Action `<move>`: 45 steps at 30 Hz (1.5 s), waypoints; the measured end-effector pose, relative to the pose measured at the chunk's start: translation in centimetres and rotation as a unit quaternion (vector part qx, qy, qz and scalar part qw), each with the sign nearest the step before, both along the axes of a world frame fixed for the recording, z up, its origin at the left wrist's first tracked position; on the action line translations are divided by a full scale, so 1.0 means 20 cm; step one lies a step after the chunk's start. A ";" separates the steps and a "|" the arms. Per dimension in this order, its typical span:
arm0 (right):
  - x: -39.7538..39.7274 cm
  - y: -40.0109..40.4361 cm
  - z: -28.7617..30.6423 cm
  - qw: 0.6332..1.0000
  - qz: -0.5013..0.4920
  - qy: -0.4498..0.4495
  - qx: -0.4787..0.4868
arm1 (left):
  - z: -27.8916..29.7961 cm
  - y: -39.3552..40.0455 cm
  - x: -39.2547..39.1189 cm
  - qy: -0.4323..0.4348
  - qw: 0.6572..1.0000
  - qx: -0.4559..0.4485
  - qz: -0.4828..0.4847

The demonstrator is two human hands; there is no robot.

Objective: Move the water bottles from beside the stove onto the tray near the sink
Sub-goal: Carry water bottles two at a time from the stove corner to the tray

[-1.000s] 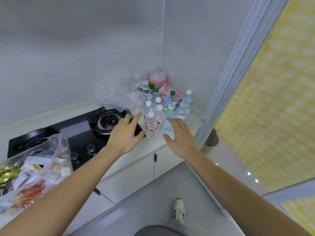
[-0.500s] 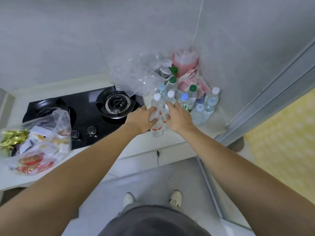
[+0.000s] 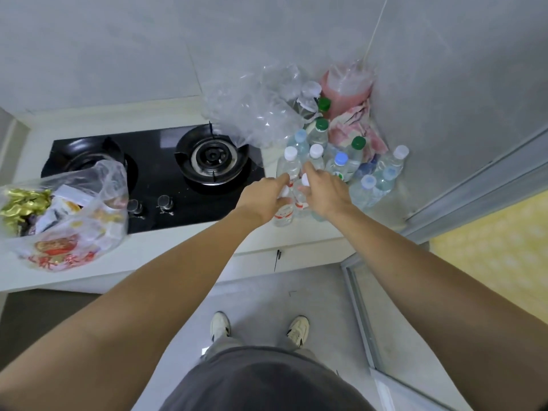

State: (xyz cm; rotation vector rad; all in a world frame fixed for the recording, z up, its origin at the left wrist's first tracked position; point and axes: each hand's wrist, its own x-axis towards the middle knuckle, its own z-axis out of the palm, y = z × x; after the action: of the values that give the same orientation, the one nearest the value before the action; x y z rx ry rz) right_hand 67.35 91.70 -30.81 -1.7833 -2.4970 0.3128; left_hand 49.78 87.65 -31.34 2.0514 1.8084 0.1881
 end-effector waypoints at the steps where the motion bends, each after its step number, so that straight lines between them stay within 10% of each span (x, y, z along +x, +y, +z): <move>1: 0.01 -0.02 0.00 1.000 0.010 0.001 0.009 | 0.00 -0.02 -0.02 -0.009 1.000 0.006 0.005; 27: -0.47 -0.25 -0.14 0.980 0.096 0.171 -0.030 | -0.12 -0.52 -0.78 -0.108 0.987 0.065 0.101; 45: -0.43 -0.27 -0.64 0.913 -0.081 0.300 -0.264 | -0.62 -0.52 -0.70 -0.334 0.880 -0.110 0.319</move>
State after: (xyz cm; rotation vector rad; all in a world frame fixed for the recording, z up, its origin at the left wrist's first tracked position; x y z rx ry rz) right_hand 58.66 86.21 -43.52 -1.6618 -1.9143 1.3899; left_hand 35.71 77.21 -43.67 0.9760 1.8391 0.7324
